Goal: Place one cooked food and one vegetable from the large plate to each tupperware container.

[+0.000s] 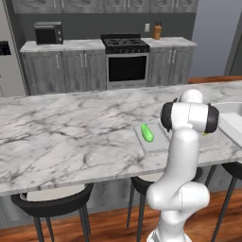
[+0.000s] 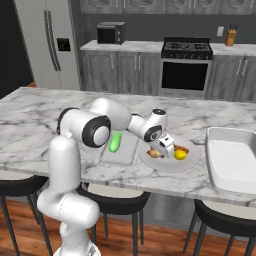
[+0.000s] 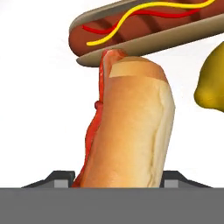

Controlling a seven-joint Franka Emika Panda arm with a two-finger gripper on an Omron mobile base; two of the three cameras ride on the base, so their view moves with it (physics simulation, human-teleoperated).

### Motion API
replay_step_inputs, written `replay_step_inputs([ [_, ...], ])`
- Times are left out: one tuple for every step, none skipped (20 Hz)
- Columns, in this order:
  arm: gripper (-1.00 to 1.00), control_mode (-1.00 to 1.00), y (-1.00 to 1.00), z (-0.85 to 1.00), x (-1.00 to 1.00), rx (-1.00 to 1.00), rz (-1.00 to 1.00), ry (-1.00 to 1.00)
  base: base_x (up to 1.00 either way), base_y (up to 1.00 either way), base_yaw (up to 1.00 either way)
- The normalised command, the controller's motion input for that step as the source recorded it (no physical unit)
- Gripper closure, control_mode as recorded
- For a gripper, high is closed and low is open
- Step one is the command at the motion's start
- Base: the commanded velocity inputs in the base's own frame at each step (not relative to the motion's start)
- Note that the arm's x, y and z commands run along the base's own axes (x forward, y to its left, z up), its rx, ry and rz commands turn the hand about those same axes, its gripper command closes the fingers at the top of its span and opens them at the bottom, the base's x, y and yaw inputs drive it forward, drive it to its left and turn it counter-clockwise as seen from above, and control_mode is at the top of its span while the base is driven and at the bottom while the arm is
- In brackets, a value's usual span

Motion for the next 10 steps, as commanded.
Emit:
replay_step_inputs([
  [1.00, -1.00, 0.00, 0.11, -0.55, 0.12, 0.00, 0.00, 0.00, 0.00, 0.00],
  [1.00, -1.00, 0.00, 0.40, -0.72, 0.09, 0.00, -0.02, 0.00, 0.00, 0.00],
  [1.00, -1.00, 0.00, 0.66, -0.85, 0.05, 0.00, -0.07, 0.00, 0.00, 0.00],
  [1.00, -1.00, 0.17, 0.73, -0.65, 0.03, 0.01, -0.01, 0.00, 0.00, 0.00],
  [1.00, -1.00, 0.16, 0.86, -0.73, 0.00, 0.11, -0.10, 0.00, 0.00, 0.00],
  [1.00, -1.00, 0.21, 0.92, -0.67, 0.00, 0.13, -0.13, 0.00, 0.00, 0.00],
  [1.00, -1.00, 0.36, 1.00, -0.53, 0.00, 0.15, -0.13, 0.00, 0.00, 0.00],
  [1.00, -1.00, 0.56, 0.99, -0.34, 0.00, 0.17, -0.09, 0.00, 0.00, 0.00],
  [1.00, -1.00, 0.71, 0.99, -0.34, -0.03, 0.18, -0.05, 0.00, 0.00, 0.00],
  [1.00, -1.00, 0.89, 0.76, -0.35, -0.05, 0.23, 0.00, 0.00, 0.00, 0.00],
])
